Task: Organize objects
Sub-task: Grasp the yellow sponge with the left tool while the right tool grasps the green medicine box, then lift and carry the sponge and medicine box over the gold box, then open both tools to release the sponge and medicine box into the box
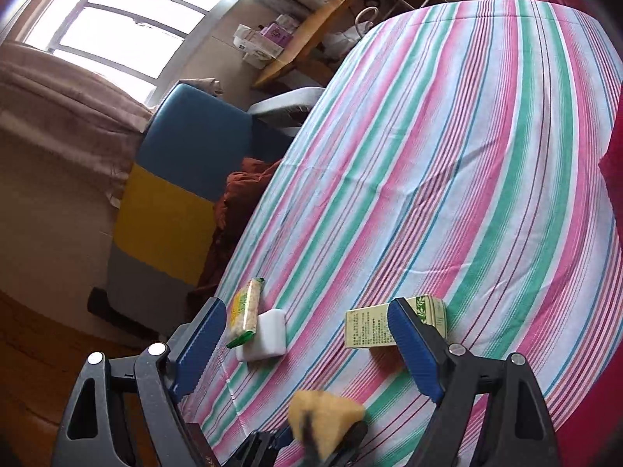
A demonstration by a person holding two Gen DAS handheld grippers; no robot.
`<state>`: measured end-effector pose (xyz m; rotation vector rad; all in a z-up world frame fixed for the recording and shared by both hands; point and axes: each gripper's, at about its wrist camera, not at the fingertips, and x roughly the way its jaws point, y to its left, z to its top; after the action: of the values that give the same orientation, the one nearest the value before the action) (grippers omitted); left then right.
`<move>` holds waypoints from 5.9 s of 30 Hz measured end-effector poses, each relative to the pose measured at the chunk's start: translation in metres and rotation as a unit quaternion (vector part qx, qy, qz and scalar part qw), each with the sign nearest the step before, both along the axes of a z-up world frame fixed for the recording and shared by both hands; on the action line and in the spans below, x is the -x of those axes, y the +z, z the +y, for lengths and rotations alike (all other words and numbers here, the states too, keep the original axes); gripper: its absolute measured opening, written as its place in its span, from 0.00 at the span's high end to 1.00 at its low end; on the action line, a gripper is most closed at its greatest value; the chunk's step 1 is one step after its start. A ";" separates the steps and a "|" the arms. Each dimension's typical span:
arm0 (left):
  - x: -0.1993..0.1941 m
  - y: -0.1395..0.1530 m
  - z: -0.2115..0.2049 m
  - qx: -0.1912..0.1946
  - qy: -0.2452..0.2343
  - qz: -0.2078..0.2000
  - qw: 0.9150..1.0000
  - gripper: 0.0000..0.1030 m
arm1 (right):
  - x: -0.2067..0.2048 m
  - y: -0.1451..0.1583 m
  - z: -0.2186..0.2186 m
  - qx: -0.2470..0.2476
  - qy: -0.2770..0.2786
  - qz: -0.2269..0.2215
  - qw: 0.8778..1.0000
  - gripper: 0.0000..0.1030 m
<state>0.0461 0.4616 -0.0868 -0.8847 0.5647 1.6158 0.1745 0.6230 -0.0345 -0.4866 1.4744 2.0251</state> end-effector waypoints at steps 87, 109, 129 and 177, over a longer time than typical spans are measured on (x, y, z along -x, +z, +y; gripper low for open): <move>-0.001 0.037 -0.151 -0.033 0.197 0.072 0.977 0.42 | 0.104 -0.010 -0.076 -0.130 0.250 -0.249 0.927 0.28; 0.041 0.099 -0.284 -0.080 0.353 0.081 0.929 0.40 | 0.108 0.000 -0.078 -0.185 0.225 -0.261 0.920 0.28; 0.075 0.100 -0.392 -0.118 0.460 0.046 0.879 0.40 | 0.159 0.047 -0.212 -0.270 0.378 -0.194 0.864 0.28; 0.124 0.093 -0.450 -0.092 0.552 0.056 0.827 0.24 | 0.209 0.017 -0.422 -0.312 0.550 -0.144 0.761 0.18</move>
<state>-0.0779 0.0116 0.0067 -1.0371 -0.1194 2.7220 -0.0344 0.2014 -0.0172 -1.5084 0.1375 2.8884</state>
